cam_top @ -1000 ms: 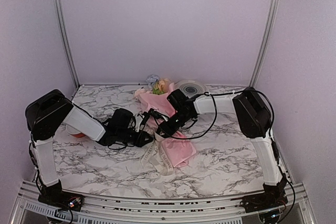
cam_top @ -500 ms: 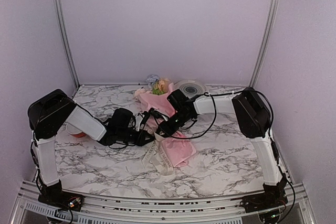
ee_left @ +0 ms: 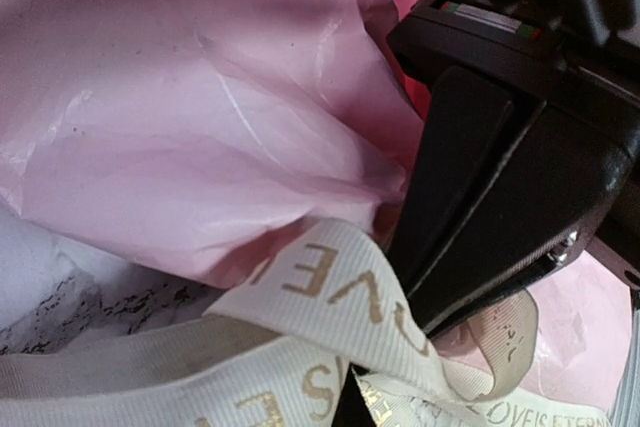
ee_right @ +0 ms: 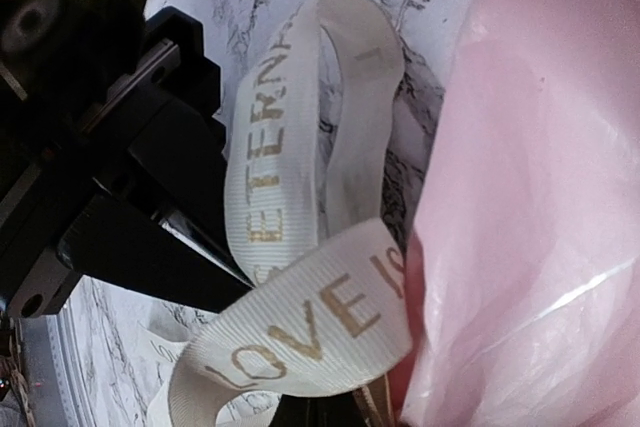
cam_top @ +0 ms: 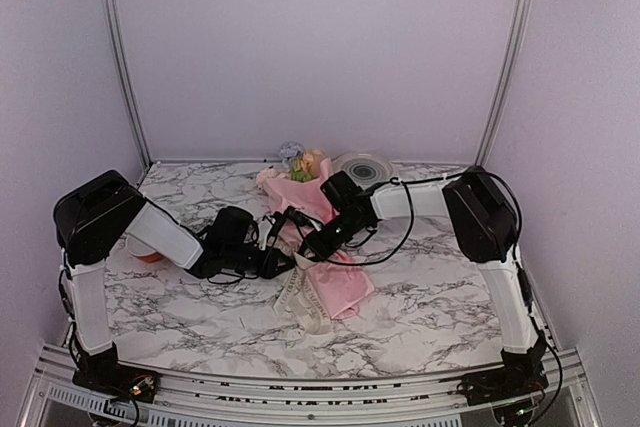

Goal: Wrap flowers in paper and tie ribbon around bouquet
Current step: Tie the half-tied ribbon around the folded bouquet.

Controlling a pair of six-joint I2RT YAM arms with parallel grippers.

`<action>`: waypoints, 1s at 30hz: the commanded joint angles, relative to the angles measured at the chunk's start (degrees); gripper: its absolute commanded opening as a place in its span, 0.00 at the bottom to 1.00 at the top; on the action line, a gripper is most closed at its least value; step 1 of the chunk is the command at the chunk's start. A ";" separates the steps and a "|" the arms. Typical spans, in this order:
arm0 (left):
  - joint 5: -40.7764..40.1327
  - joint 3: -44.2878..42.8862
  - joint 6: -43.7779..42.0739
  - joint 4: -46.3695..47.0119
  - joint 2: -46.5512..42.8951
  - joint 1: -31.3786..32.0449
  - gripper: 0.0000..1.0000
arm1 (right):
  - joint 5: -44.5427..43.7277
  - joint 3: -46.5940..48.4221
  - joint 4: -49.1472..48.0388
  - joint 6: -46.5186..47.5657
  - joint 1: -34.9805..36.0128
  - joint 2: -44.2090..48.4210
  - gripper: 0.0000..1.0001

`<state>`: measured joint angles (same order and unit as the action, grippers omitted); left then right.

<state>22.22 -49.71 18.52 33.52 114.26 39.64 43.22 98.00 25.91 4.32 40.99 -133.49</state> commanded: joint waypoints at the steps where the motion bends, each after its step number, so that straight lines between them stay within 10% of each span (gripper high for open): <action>1: -2.03 2.96 -2.61 0.58 -3.79 -0.29 0.08 | 3.84 -2.68 -2.97 -1.02 0.70 3.21 0.00; 30: -14.44 11.69 -25.03 2.68 -16.61 2.20 0.32 | 0.30 -6.35 -7.30 -6.77 -3.86 9.41 0.00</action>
<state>10.85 -37.76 -4.29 34.87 100.71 42.61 47.62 92.42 18.90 -1.93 38.09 -127.55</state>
